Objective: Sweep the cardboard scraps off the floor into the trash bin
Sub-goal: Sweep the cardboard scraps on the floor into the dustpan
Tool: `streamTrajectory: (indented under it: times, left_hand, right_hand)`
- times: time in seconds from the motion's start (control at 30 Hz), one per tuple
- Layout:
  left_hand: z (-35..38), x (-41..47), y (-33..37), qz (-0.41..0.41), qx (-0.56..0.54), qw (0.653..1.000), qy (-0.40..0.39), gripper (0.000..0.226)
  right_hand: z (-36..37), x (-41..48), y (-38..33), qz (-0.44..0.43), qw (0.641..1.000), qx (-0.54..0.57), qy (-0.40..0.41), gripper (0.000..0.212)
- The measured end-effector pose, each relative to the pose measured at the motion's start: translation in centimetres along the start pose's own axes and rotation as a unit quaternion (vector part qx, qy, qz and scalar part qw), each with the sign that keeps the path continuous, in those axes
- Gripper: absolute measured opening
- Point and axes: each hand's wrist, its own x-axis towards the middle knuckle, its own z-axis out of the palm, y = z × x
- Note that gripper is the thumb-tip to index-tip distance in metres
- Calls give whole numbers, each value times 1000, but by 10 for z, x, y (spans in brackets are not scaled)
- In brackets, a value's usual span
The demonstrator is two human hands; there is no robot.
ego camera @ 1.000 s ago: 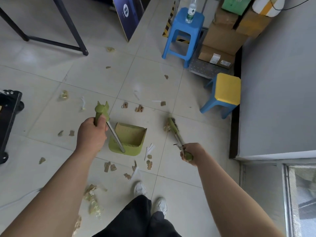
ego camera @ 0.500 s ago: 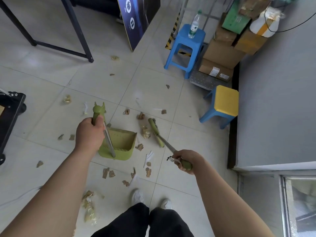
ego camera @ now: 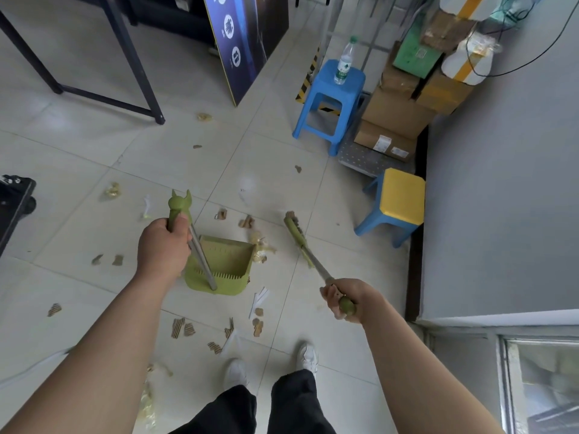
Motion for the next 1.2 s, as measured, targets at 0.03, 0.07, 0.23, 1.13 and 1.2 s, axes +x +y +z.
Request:
streamTrajectory:
  times: [0.03,0.07,0.23,1.13,1.2]
  left_hand:
    - [6,-2,4,-1,-1,1000,2,41]
    - [12,-4,7,-1,-4,1000,2,41]
    - [44,-14,25,-13,-9,1000,9,41]
    - [90,-38,39,-60,-10,994,89,43]
    - [91,-33,37,-53,-6,995,86,44]
  right_hand:
    - [-5,0,-4,0,1000,-10,7,28]
    - [-11,1,-7,-3,1000,-18,14,27]
    - [-46,13,-26,-60,993,-82,64,33]
    - [-75,40,-125,-17,996,-81,19,18]
    - [-80,42,-127,-42,996,-71,41,15]
